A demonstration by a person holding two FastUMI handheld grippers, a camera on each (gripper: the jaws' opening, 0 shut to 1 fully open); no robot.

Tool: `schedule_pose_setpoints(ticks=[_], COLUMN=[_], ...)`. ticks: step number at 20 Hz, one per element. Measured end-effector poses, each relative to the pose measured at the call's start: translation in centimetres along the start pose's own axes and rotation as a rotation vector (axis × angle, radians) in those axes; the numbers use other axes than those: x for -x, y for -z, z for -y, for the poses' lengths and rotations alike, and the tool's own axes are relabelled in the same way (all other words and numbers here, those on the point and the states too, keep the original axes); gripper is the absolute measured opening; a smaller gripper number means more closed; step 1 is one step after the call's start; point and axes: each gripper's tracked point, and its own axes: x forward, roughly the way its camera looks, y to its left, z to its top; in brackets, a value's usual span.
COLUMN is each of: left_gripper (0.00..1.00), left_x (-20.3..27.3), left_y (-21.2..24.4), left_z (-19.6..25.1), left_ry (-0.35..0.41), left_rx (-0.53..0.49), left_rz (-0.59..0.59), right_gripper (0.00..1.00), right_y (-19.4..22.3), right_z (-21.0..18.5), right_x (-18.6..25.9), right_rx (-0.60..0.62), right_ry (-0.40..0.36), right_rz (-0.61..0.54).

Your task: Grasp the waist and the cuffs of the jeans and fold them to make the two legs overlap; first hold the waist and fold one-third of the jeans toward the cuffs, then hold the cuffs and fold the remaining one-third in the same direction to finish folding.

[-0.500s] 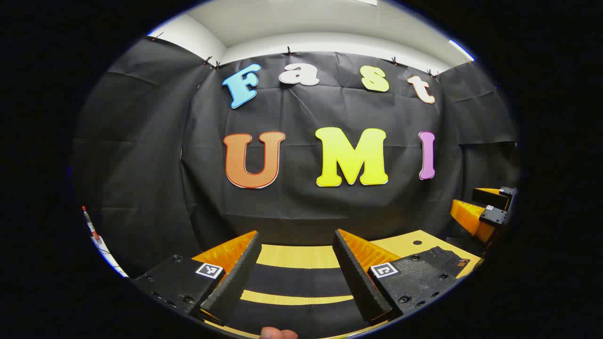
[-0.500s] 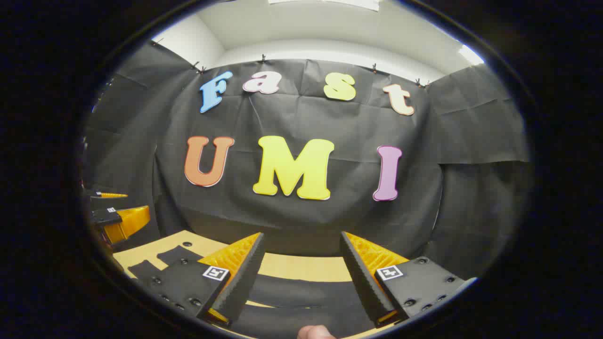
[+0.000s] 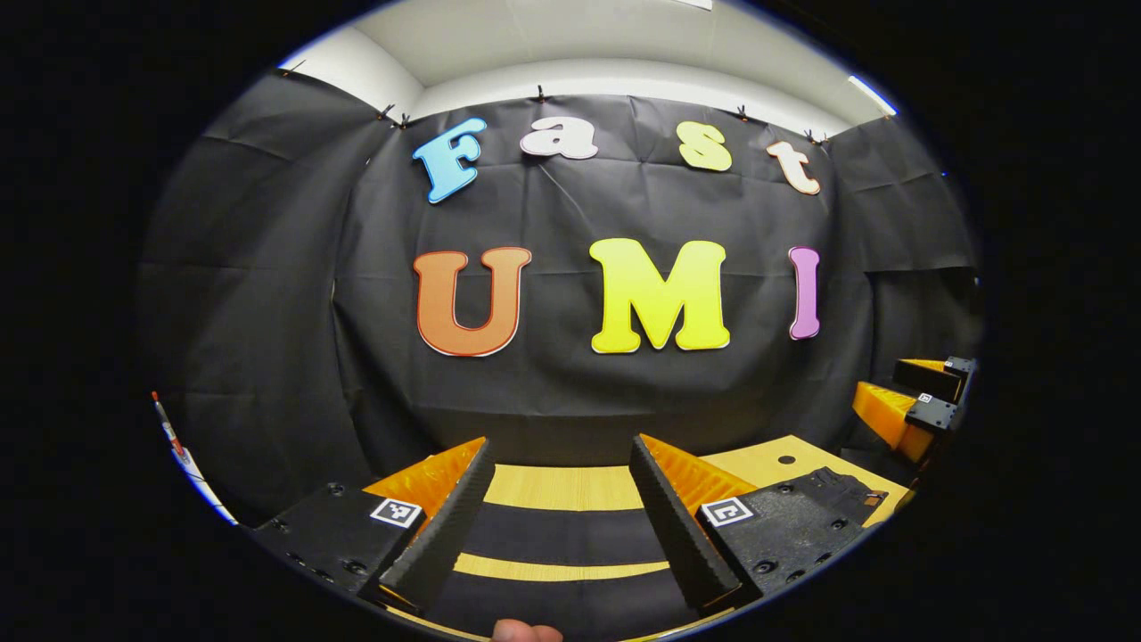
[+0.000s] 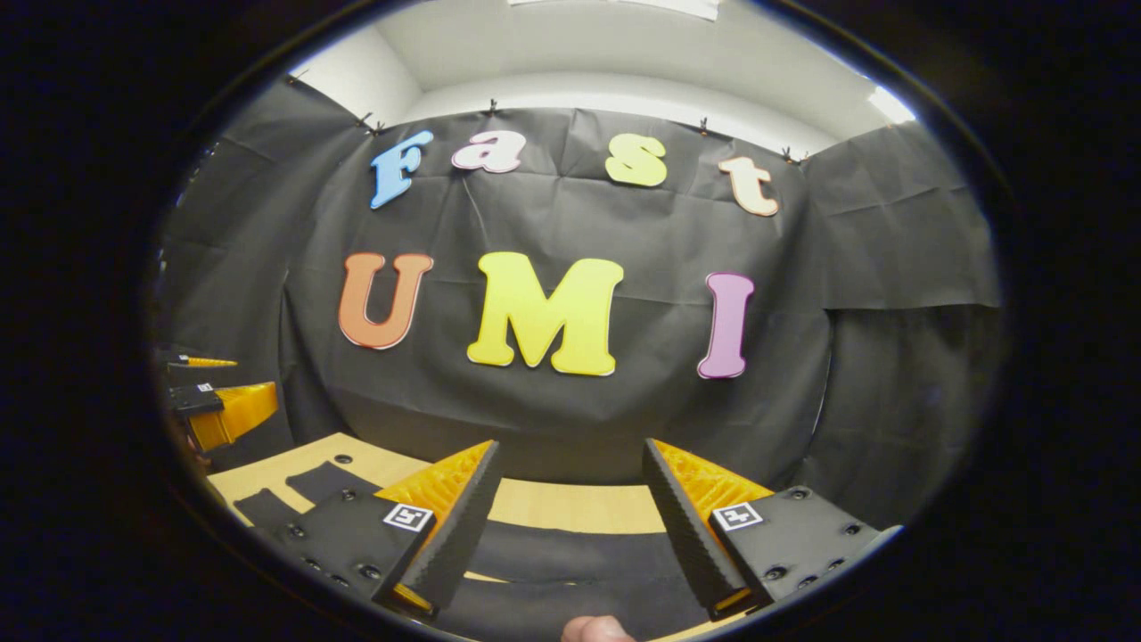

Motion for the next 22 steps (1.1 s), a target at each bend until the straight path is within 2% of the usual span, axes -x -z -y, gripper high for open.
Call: schedule_pose_setpoints(ticks=[15, 22], left_gripper=[0.98, 0.98], left_x=[0.0, -0.6], left_y=[1.1, 2.4], left_z=[-0.2, -4.0], left_ry=[-0.036, -0.104], left_rx=[0.018, 0.005], left_rz=[-0.047, -0.08], right_gripper=[0.96, 0.96], right_y=[1.9, 3.8], right_z=[3.9, 8.0], right_x=[-0.1, -0.4], right_rx=[-0.034, -0.018], right_ry=[0.054, 0.109], right_rz=[-0.054, -0.084])
